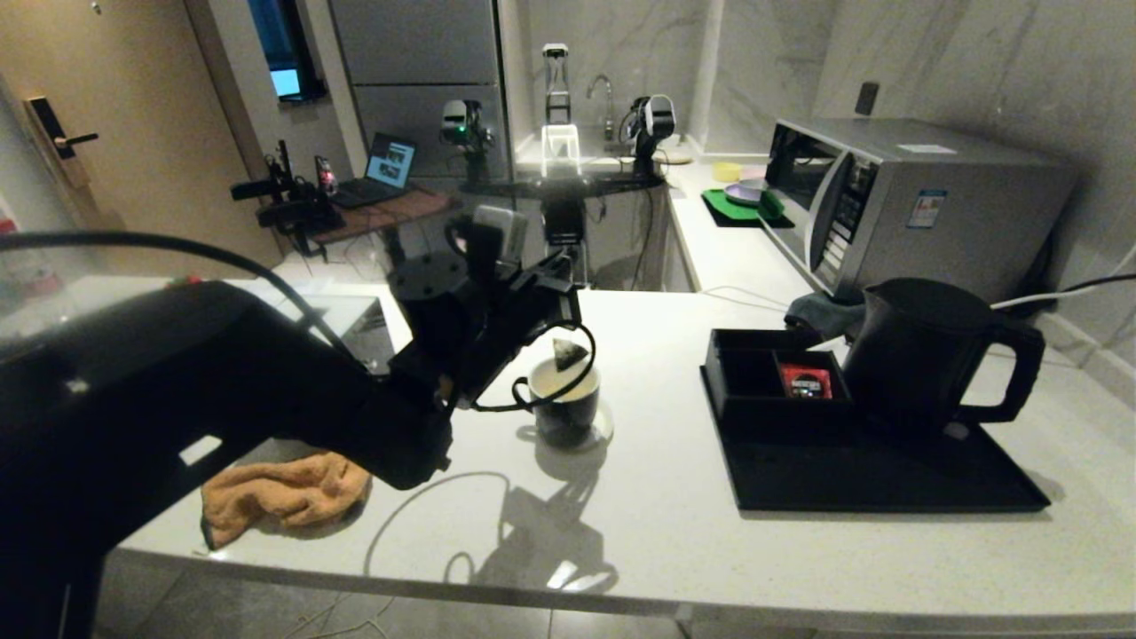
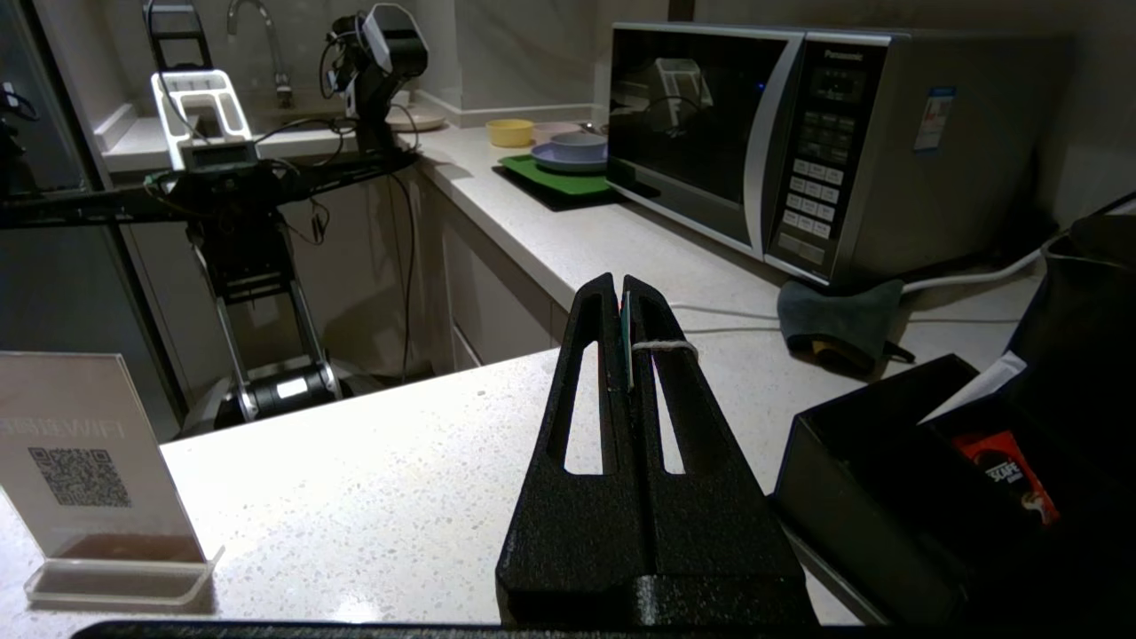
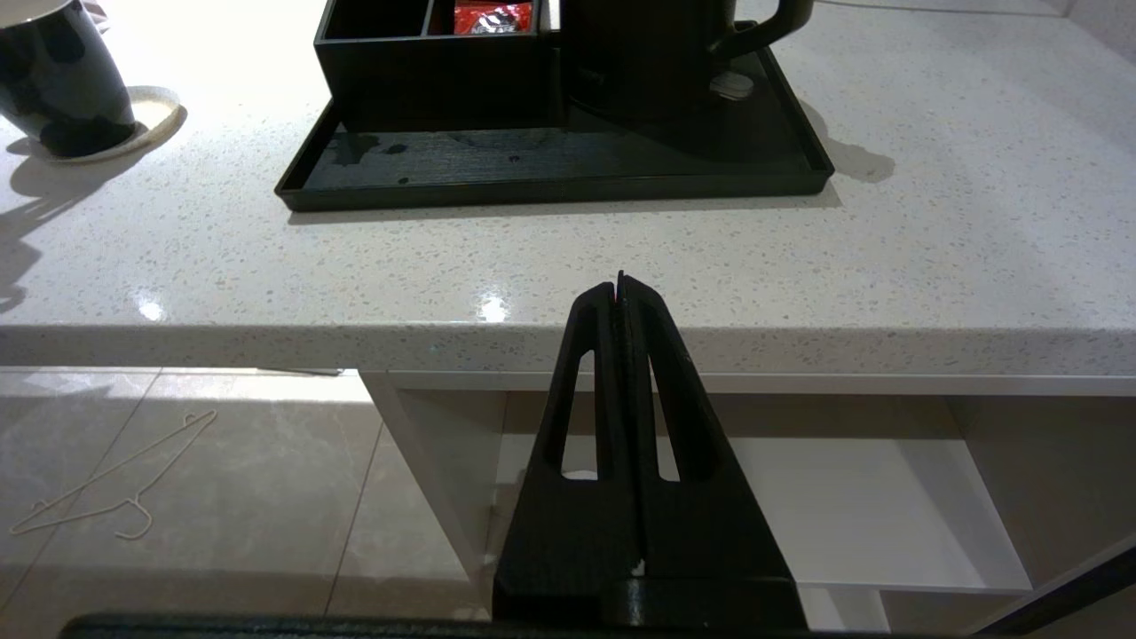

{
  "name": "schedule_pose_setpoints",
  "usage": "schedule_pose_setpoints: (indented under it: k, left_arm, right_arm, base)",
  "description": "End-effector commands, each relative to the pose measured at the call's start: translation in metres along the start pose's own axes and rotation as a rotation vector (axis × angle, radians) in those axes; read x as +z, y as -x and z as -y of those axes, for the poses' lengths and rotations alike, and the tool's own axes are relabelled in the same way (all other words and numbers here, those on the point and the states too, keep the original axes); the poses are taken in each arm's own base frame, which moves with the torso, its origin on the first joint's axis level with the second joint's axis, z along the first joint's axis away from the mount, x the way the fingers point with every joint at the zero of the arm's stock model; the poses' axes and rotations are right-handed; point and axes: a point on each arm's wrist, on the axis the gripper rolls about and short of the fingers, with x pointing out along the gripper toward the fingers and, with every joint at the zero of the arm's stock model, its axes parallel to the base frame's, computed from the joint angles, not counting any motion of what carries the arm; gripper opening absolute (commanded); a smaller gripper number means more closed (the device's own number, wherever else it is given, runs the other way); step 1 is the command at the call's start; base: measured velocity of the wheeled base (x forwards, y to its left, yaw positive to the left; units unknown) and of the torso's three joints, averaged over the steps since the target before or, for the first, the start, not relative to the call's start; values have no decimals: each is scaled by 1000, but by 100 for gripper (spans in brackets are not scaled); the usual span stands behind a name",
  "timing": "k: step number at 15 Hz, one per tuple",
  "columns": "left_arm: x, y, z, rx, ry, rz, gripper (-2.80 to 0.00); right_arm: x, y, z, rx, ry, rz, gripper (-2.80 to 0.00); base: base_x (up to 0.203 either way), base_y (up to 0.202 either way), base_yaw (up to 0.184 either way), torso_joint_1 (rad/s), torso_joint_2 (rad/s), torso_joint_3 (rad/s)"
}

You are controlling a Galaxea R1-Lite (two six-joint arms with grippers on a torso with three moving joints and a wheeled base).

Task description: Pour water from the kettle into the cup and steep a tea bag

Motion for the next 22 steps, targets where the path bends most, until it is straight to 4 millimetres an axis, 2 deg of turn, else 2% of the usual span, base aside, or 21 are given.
schedule_pose_setpoints:
  k: [1, 11, 16, 22]
  left_arm:
    - [4, 0, 0, 0, 1, 16, -280]
    - [6, 0, -1, 5, 0, 25, -280]
    - [15, 2, -11, 72, -5, 46, -280]
    - [36, 7, -36, 134, -25, 90, -280]
  right_arm:
    - [0, 0, 0, 0, 0, -2, -280]
    - [0, 0, 0, 0, 0, -2, -280]
    - [0, 0, 0, 0, 0, -3, -280]
    - [0, 0, 0, 0, 0, -3, -280]
  base:
    - [0, 0, 0, 0, 0, 0]
    - [0, 0, 0, 0, 0, 0]
    - [0, 0, 0, 0, 0, 0]
    - [0, 0, 0, 0, 0, 0]
